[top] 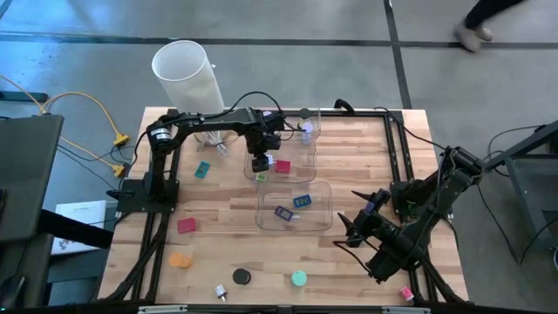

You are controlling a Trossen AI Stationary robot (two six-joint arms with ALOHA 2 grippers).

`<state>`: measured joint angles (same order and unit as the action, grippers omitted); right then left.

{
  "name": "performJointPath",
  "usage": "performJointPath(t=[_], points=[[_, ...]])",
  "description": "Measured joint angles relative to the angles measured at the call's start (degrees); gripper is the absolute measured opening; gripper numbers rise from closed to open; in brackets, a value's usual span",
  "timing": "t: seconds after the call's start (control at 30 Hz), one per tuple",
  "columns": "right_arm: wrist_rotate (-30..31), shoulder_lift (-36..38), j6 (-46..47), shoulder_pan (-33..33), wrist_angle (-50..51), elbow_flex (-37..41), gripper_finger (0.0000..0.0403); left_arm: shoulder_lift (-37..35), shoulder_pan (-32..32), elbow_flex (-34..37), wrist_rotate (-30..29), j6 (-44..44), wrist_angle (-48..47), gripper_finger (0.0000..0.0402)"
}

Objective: Pick & Place Office items
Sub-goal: Put the blue charger adapter into the middle transparent bin

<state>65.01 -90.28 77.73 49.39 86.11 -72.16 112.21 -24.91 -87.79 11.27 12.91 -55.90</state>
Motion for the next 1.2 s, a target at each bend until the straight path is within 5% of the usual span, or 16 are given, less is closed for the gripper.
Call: performJointPath(t=[1.2], points=[[-0.2, 0.0, 0.0, 0.0, 0.0, 0.0, 0.0354, 0.3, 2.4, 1.8, -6.4, 1.0, 2.1, 0.0211]])
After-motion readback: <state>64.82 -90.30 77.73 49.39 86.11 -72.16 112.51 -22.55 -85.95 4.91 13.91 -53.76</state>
